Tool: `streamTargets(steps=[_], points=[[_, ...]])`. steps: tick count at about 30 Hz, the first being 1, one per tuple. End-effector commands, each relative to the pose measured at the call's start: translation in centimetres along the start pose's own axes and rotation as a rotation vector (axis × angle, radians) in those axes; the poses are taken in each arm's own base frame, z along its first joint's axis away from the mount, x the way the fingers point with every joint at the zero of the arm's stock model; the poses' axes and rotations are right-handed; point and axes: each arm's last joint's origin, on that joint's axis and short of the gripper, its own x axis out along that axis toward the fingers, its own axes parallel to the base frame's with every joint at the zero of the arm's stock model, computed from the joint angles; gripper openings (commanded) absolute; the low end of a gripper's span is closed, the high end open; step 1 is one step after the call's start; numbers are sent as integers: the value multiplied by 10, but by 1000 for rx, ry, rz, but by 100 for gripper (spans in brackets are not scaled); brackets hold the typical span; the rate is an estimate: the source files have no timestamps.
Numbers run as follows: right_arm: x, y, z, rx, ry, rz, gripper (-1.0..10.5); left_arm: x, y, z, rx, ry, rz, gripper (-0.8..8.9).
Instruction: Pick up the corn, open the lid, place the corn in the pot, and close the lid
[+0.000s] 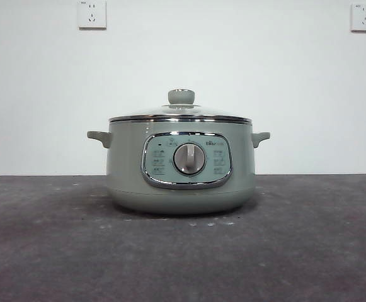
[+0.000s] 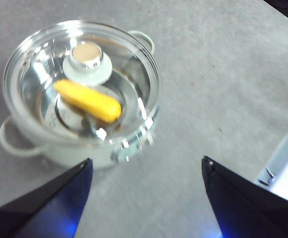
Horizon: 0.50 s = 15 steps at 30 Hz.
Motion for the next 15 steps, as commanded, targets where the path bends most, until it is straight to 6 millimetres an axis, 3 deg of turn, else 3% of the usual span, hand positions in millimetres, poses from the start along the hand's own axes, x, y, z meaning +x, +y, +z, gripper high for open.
streamTargets(steps=[1,7,9,12,13,15], points=[[2,-1,-4,-9,29,-13,409,-5,-3,-3,-6,8,-4,374],[2,-1,-4,-9,29,-14,398,-10,-4,-7,-11,28,-5,336],[2,-1,-4,-9,29,-14,299,-9,-4,-7,-12,30,-5,202],[2,-1,-4,-9,29,-14,34,-9,-4,-7,-7,25,-5,-9],[2,-1,-3,-9,28,-18,-27,-9,-4,-7,-7,25,-5,-12],[2,-2,-3,-10,24,-28,-9,-10,-4,-7,-7,25,-5,-8]])
